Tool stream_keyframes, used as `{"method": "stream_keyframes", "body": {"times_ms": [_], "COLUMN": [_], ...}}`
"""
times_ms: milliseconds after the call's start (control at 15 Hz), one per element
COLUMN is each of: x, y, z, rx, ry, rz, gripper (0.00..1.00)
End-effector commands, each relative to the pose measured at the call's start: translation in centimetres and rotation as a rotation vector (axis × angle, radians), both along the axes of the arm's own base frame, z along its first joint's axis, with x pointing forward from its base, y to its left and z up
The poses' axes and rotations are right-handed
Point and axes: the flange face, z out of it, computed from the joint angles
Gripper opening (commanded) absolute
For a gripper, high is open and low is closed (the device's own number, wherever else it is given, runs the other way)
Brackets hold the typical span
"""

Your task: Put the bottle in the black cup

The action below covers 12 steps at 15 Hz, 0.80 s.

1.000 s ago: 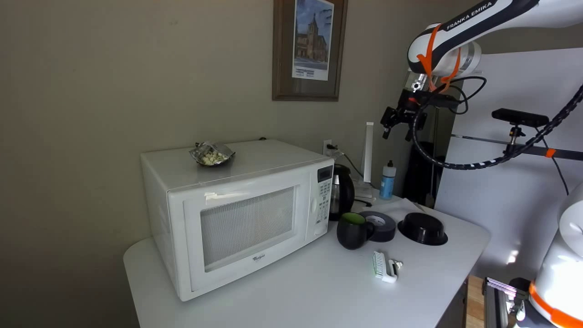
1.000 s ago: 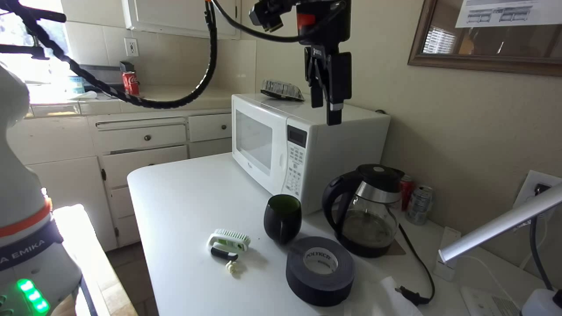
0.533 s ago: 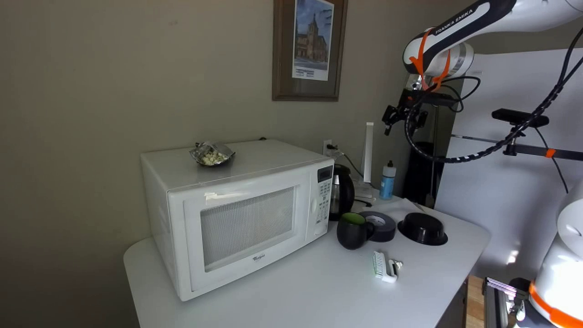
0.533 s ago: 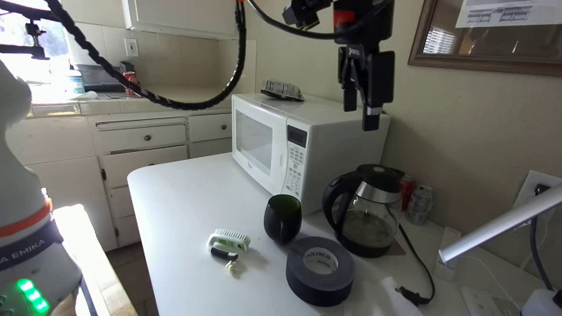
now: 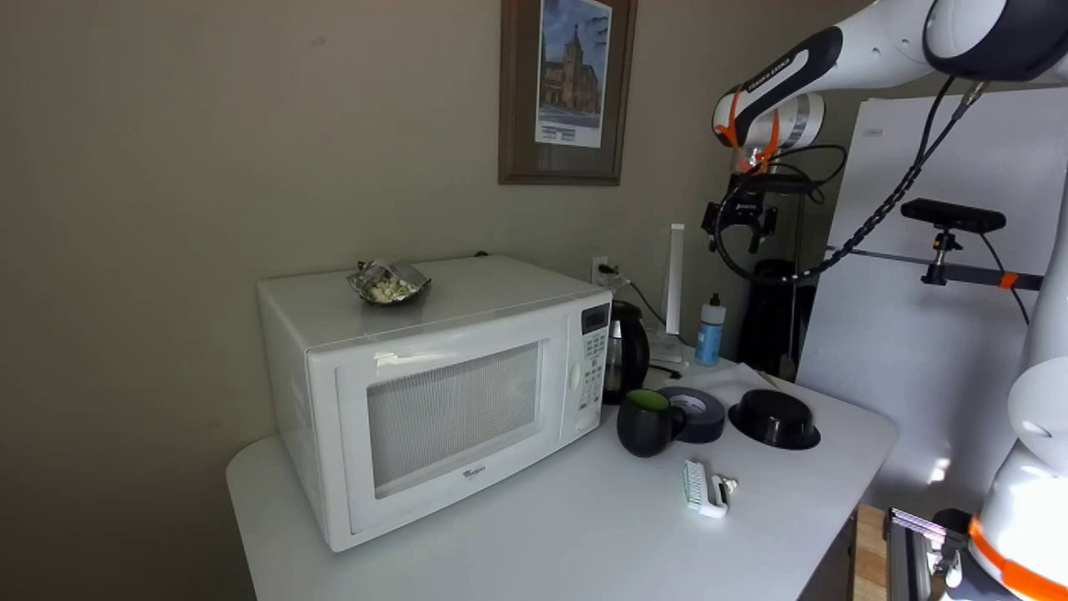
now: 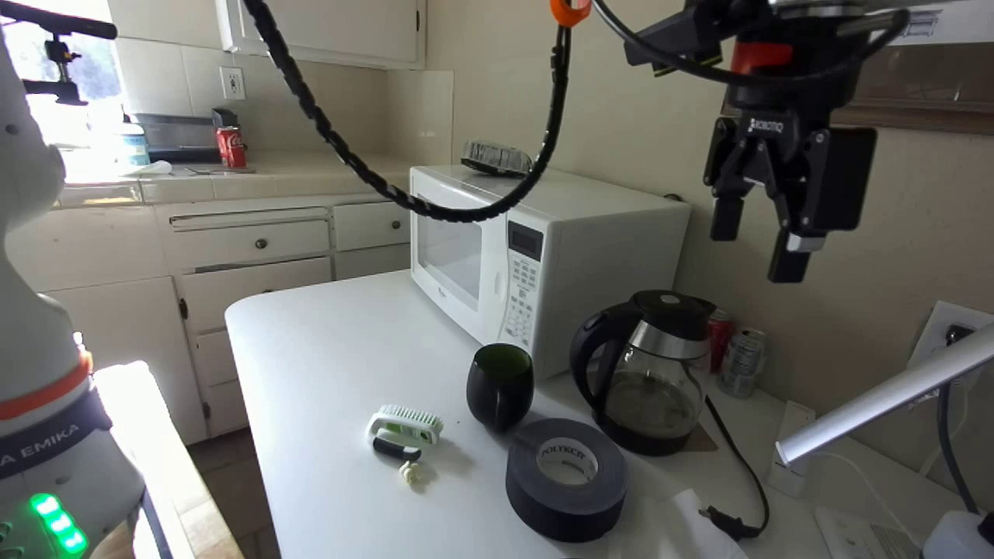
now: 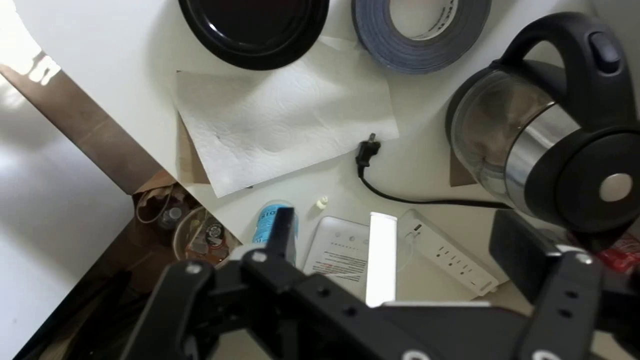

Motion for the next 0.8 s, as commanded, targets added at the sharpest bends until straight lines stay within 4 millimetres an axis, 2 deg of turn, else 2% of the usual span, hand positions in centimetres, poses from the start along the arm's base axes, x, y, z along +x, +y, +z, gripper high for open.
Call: {"method": "stream_keyframes", "body": {"times_ms": [0,67,133,267,467,600,733], "x": [1.0,1.0,0.4,0.5,0.9,0.8,-0.3], "y": [-5.3,-6.3,-3.9,-5.8,-6.3,-8.0,-10.1], "z": [-0.8,-0.7,-0.4,-0.6,-0.7,-2.0,-3.0], "rx": [0.009,0.019,-0.003,-0.006,-0.01,-0.009,0.015], "ry": [0.088,0.089,0.067,0.088,0.095,0.141,0.17], "rz": [0.007,-0.008,-0.007,-0.016,-0.015,0.074,0.201], "gripper": [1.0,1.0,1.0,1.0,1.0,1.0,1.0]}}
